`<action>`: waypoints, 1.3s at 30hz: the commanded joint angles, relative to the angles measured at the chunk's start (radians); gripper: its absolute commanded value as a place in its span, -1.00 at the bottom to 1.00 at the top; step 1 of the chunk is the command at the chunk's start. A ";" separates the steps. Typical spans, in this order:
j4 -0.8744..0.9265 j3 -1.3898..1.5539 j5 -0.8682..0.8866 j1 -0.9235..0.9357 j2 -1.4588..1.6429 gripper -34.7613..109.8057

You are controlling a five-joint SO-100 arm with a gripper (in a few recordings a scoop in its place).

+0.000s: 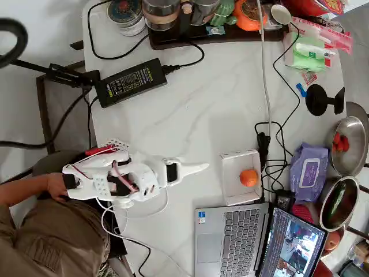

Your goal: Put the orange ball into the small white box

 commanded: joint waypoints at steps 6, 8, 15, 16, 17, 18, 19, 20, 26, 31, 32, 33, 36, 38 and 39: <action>-0.002 0.011 -0.008 0.015 0.025 -0.05; -0.002 0.040 -0.008 0.015 0.026 -0.05; -0.005 0.112 -0.009 0.015 0.028 -0.05; -0.005 0.112 -0.009 0.015 0.028 -0.05; -0.005 0.112 -0.009 0.015 0.028 -0.05; -0.005 0.112 -0.009 0.015 0.029 -0.05; -0.003 0.114 -0.009 0.015 0.049 -0.05; -0.003 0.115 -0.008 0.015 0.075 -0.05; 0.005 0.247 -0.008 0.015 0.308 -0.05; 0.002 0.308 -0.006 0.015 0.313 -0.05; 0.002 0.310 -0.006 0.015 0.313 -0.05; 0.009 0.310 -0.006 0.015 0.313 -0.05; 0.017 0.319 -0.005 0.015 0.313 -0.06; 0.017 0.336 -0.003 0.015 0.313 -0.06; 0.017 0.348 -0.003 0.015 0.313 -0.06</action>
